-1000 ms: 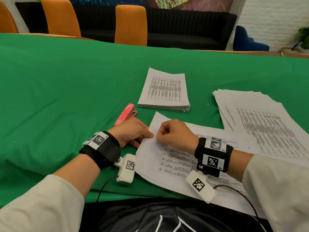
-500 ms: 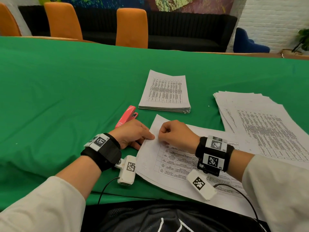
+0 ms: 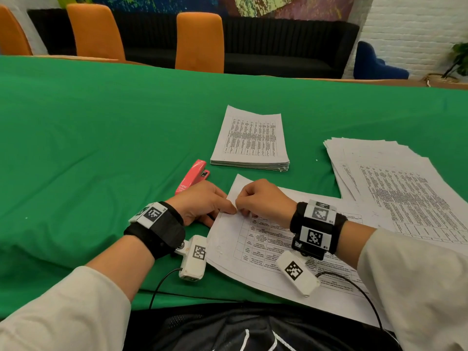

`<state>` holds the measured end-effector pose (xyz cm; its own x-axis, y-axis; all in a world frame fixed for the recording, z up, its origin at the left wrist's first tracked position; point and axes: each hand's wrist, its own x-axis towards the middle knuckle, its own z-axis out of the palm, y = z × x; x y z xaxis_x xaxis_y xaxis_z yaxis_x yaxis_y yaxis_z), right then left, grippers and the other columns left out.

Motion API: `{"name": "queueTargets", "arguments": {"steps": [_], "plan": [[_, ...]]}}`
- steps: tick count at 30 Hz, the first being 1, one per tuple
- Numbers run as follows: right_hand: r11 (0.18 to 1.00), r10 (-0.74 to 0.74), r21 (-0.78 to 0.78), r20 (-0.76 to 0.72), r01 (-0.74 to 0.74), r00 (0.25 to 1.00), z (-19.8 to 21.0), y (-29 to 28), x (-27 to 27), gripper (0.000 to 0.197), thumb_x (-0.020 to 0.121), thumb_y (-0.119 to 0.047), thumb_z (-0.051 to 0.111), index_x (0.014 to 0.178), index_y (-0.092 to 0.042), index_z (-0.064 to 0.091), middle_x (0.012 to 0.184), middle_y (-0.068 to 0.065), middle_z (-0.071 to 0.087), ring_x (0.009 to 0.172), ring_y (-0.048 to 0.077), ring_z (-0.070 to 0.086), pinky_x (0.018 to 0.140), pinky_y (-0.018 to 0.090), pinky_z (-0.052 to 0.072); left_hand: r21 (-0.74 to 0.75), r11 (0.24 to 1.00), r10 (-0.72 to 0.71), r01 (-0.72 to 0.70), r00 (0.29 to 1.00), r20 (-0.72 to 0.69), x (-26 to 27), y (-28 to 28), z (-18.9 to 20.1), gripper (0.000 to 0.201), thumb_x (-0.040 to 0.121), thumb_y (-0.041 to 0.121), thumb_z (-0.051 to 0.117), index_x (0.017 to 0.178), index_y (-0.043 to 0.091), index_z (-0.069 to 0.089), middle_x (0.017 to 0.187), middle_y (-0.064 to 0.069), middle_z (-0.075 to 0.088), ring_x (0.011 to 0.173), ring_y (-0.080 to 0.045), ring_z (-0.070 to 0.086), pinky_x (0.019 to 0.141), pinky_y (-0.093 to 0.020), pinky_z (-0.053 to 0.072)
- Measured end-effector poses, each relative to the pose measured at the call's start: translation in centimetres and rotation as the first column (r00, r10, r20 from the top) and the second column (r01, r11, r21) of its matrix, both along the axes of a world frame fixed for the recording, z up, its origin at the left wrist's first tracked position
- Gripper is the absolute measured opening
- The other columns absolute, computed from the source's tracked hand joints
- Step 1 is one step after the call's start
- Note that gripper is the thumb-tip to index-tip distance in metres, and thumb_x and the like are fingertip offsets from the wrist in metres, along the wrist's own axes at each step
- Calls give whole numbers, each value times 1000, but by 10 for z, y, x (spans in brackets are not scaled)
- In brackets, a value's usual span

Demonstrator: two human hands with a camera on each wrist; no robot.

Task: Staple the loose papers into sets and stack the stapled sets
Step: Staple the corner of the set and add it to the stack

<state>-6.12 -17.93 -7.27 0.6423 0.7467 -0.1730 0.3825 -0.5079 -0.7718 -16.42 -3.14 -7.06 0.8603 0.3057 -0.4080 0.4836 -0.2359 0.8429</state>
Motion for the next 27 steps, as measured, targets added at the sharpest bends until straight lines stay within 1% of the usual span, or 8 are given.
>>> {"name": "queueTargets", "arguments": {"steps": [4,8,11,14,19,21,23,27], "plan": [[999,43,-1,9,-43,999,0,-5,1,14,87,-17,74,73,-14,75,63,-4,72,56,3,62,62,21,49,9,1000,6,-6,1000,-4,0,0,0,15,87,4,78,77,3,67,67,-10,67,50,-18,62,43,-24,50],[998,52,-27,-29,-53,998,3,-4,4,16,88,-12,73,72,-13,75,67,-1,73,61,9,65,61,21,50,32,999,3,-2,1000,-4,1,0,-1,27,87,3,78,65,8,62,65,-9,66,48,-17,61,42,-23,49],[997,63,-47,-74,-67,995,8,-1,8,15,87,-9,72,72,-10,75,70,5,75,64,16,68,66,26,54,36,999,-4,4,1000,-12,1,-2,0,13,87,2,77,79,0,67,72,-13,68,49,-17,62,42,-24,50],[996,88,35,-207,-83,974,19,-10,15,12,86,-1,74,75,-6,72,77,13,77,66,20,72,70,34,59,44,999,0,0,1000,-11,0,-1,0,18,88,3,78,74,2,67,69,-11,68,49,-16,62,42,-23,50],[992,81,114,-276,-51,958,52,-70,25,10,91,5,71,84,0,65,86,23,75,67,26,72,77,45,65,32,999,-25,26,999,-43,2,6,-4,15,91,7,76,98,-6,75,87,-19,78,60,-20,70,46,-26,55],[993,31,117,-266,0,964,64,-105,30,9,89,8,72,90,1,65,81,23,73,62,27,70,72,43,64,24,999,-44,45,998,-52,4,9,-7,13,92,8,75,93,-5,74,89,-21,77,62,-22,70,45,-26,54],[991,-49,107,-255,79,966,72,-148,35,14,86,11,72,93,1,65,76,22,72,58,28,67,69,41,64,17,999,-51,52,997,-53,6,10,-8,15,92,7,75,82,-2,69,78,-19,73,56,-20,66,42,-25,52],[964,-226,75,-263,254,938,75,-245,38,13,82,11,74,93,5,73,82,30,72,63,29,71,70,35,64,48,996,-76,78,996,-50,11,13,-14,28,90,9,76,62,5,73,69,-16,69,47,-18,61,36,-23,47]]}}
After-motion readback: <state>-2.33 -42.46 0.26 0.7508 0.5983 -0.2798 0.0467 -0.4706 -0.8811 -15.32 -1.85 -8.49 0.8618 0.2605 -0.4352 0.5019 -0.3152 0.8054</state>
